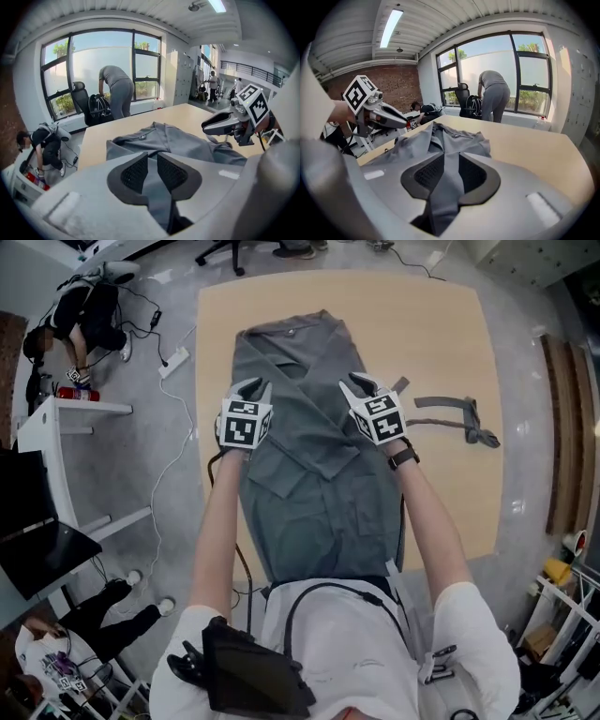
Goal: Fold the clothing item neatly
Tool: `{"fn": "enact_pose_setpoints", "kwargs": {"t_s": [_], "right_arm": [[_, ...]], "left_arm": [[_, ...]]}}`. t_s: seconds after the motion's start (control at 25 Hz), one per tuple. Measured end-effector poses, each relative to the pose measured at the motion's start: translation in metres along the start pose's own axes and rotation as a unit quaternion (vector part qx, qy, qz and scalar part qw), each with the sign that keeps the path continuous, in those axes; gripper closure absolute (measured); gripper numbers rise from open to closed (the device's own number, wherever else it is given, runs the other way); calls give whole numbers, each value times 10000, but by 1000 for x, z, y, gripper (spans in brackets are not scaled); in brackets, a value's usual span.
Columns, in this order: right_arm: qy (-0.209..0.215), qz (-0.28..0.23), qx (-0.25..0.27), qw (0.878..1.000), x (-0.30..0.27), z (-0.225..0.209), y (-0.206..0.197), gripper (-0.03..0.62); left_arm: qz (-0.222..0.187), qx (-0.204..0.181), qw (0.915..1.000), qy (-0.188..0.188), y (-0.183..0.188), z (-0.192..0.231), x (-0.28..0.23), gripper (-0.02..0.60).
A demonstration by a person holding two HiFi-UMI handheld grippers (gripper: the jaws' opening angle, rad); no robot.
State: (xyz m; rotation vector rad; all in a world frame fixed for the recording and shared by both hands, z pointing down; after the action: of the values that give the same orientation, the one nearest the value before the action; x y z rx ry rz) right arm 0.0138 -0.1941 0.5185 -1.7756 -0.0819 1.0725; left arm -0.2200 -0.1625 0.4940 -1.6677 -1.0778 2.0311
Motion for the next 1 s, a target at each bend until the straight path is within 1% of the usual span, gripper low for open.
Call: {"fn": "enact_pose_setpoints", "kwargs": {"t_s": [0.12, 0.2, 0.36, 0.44, 0.48, 0.56, 0.6, 0.68, 0.76, 0.8, 0.84, 0.88, 0.96, 1.0], "right_arm": [[186, 32, 274, 9994, -41, -4, 33, 500], [452, 131, 646, 9968, -72, 5, 48, 503], [1067, 514, 1476, 9819, -128, 35, 53, 493], [1312, 644, 1818, 9724, -148, 49, 49, 482], [1420, 715, 1993, 9670, -156, 56, 46, 472], [1537, 885, 2343, 9559, -170, 71, 40, 470], [1507, 940, 2490, 9521, -176, 77, 37, 472], [1314, 953, 2633, 9510, -188, 82, 33, 515], [1106, 974, 2510, 9567, -196, 78, 29, 569], [1022, 986, 2329, 9621, -197, 72, 27, 591], [973, 967, 2053, 9690, -194, 63, 27, 591], [961, 898, 1683, 9769, -188, 54, 31, 591], [958, 675, 733, 9904, -176, 35, 43, 588], [932, 571, 221, 9938, -171, 23, 49, 583]], "left_arm": [[127, -431, 9989, 156, 32, 34, -30, 514], [245, -570, 9977, 261, 45, 55, -48, 514], [415, -891, 9944, 395, 62, 89, -84, 514], [616, -1086, 9911, 456, 66, 104, -103, 514], [771, -1187, 9890, 436, 67, 110, -112, 514], [1146, -1274, 9850, 215, 67, 119, -134, 513], [1332, -1270, 9829, 69, 66, 122, -145, 512], [1723, -1337, 9759, -114, 62, 127, -164, 495], [2145, -1348, 9669, -293, 52, 131, -179, 494], [2319, -1240, 9639, -418, 47, 131, -186, 495], [2424, -1063, 9628, -550, 45, 131, -191, 515], [2456, -852, 9633, -671, 46, 132, -195, 559], [2374, -468, 9667, -834, 54, 139, -199, 565], [2277, -314, 9694, -864, 62, 143, -201, 565]]}}
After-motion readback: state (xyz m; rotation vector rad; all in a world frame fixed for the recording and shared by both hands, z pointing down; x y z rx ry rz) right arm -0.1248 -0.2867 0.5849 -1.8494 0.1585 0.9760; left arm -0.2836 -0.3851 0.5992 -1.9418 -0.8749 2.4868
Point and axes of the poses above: the fingertips, and each gripper's own axes: x backward along the fingers, z to its left, y out of its top, the point moved 6 cm from there along x, backward along the fingers, and after that the axes turned 1 degree about x, right-handed, at the moved point
